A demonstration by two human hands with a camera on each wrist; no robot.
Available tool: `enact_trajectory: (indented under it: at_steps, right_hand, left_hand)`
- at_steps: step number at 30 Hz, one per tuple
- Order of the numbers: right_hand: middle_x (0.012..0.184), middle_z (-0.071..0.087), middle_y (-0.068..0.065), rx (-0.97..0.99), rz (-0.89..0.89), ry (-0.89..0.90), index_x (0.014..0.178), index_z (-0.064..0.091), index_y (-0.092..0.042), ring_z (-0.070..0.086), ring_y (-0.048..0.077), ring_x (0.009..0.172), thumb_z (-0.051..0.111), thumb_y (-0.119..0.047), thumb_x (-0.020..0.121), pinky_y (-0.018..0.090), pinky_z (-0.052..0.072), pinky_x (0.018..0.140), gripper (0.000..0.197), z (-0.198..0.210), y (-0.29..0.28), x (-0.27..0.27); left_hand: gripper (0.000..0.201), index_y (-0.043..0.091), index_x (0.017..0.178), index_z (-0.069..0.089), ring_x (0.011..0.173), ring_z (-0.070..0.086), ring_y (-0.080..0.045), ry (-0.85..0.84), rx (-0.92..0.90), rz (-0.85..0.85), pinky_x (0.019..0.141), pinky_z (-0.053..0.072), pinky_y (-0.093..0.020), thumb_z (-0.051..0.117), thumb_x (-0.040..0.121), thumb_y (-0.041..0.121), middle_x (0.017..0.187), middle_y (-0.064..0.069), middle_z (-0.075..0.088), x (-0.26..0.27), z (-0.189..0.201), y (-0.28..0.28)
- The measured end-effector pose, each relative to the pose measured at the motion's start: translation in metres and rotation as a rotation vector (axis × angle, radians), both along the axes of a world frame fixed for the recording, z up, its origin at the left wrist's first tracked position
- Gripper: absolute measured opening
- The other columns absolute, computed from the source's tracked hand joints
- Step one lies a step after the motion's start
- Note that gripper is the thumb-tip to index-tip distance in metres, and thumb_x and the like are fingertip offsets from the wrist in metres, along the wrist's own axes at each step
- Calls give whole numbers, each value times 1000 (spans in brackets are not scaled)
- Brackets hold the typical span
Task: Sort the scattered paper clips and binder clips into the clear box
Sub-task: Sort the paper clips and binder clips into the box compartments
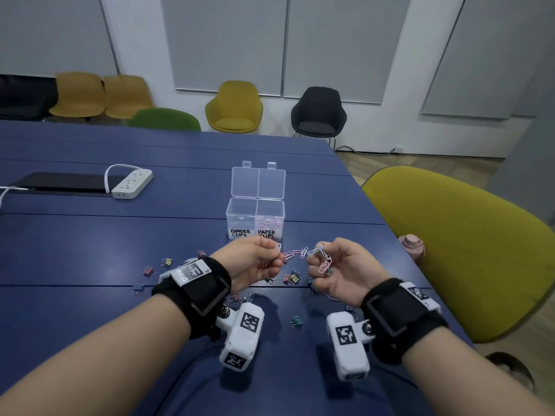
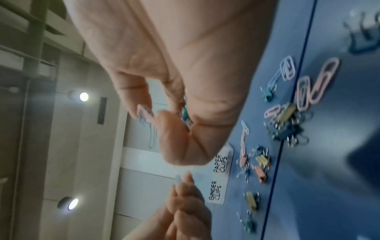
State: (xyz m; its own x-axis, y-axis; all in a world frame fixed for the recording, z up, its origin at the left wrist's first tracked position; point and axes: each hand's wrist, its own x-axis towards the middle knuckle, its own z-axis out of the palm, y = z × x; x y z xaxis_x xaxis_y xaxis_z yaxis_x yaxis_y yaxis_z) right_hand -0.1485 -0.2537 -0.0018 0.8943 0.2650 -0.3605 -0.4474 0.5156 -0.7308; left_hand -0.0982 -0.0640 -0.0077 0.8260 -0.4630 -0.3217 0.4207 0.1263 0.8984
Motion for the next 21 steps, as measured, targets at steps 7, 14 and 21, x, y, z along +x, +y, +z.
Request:
enact_trajectory:
  at_steps: [7, 14, 21]
  right_hand:
    - [67, 46, 9, 186, -110, -4, 61, 39, -13, 42, 19, 48, 45, -12, 62, 20, 30, 41, 6, -5, 24, 13]
    - [54, 38, 0, -161, -110, -1, 63, 35, -15, 28, 6, 33, 41, -4, 86, 12, 12, 34, 26, 7, 42, 45]
    - [46, 27, -6, -494, -275, -384, 61, 30, -21, 20, 5, 31, 39, -2, 90, 11, 15, 37, 36, 49, 58, 109]
  left_hand:
    - [12, 4, 90, 58, 48, 50, -12, 187, -24, 69, 43, 48, -20, 46, 92, 5, 62, -5, 55, 8, 1, 6]
    - [27, 11, 73, 51, 48, 42, -11, 117, 209, -34, 41, 36, -17, 41, 97, 15, 61, -1, 49, 26, 17, 18]
    - [30, 11, 68, 47, 50, 36, -12, -126, -46, 284, 44, 33, -20, 37, 97, 13, 62, -2, 42, 83, 71, 5]
